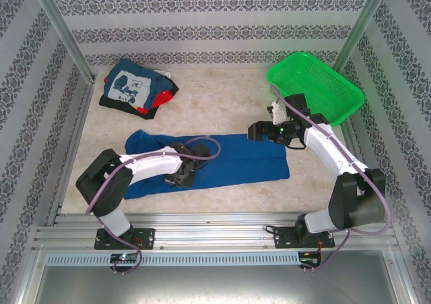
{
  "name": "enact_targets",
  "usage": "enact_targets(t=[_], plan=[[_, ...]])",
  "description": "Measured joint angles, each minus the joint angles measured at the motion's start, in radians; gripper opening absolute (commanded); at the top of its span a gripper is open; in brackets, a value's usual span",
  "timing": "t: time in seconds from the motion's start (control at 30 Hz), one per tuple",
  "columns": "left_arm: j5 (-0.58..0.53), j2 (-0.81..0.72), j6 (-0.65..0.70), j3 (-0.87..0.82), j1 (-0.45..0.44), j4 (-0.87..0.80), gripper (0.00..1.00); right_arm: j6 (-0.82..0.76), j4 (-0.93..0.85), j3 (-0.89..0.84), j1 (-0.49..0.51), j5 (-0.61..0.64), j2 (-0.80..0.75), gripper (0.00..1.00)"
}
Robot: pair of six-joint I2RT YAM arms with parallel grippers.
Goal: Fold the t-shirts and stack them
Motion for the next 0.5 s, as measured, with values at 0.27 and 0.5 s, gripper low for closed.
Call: enact_targets(t=[0.27, 0.5], plan=[[0.027, -0.014, 0.000, 0.011, 0.000, 0.001, 0.00, 0.000, 0.000, 0.000, 0.000, 0.000, 0.000, 0.98], [0.069, -0.017, -0.006, 0.010, -0.002, 0.012, 0.00, 0.000, 0.000, 0.000, 0.000, 0.000, 0.000, 0.98]])
